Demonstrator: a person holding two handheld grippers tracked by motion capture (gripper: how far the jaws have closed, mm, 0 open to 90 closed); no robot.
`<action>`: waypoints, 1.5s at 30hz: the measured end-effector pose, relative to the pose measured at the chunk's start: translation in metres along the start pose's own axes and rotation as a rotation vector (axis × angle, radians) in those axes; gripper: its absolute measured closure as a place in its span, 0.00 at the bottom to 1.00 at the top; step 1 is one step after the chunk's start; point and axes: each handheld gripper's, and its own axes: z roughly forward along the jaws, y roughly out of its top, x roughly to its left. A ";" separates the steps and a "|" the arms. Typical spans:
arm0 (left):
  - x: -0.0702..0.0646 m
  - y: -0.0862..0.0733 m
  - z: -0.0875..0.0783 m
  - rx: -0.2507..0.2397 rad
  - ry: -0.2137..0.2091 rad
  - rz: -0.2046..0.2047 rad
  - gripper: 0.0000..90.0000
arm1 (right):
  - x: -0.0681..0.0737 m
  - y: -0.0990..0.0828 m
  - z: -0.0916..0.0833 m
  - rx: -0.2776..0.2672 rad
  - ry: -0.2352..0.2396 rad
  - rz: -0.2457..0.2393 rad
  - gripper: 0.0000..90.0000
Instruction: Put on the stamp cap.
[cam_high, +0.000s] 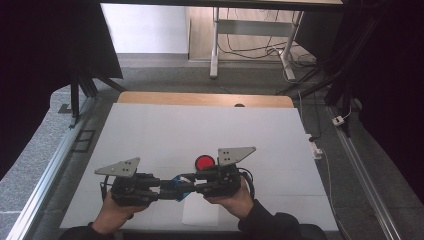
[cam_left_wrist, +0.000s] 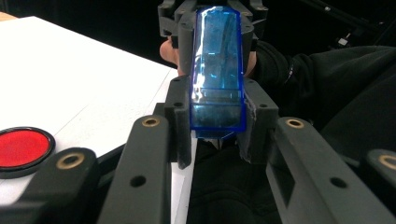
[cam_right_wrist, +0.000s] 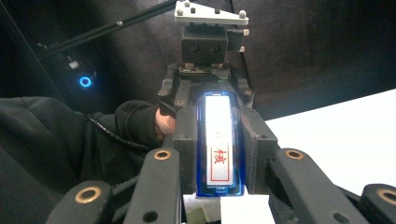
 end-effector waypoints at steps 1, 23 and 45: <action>0.000 0.000 0.000 -0.002 0.001 0.004 0.76 | 0.001 0.001 0.000 0.002 -0.002 -0.001 0.79; -0.003 -0.006 -0.005 0.050 0.198 0.017 0.42 | -0.002 0.005 -0.010 0.021 -0.093 -0.023 0.79; -0.019 -0.026 -0.029 0.174 0.441 -0.096 0.12 | 0.001 0.006 -0.021 0.098 -0.221 -0.072 0.79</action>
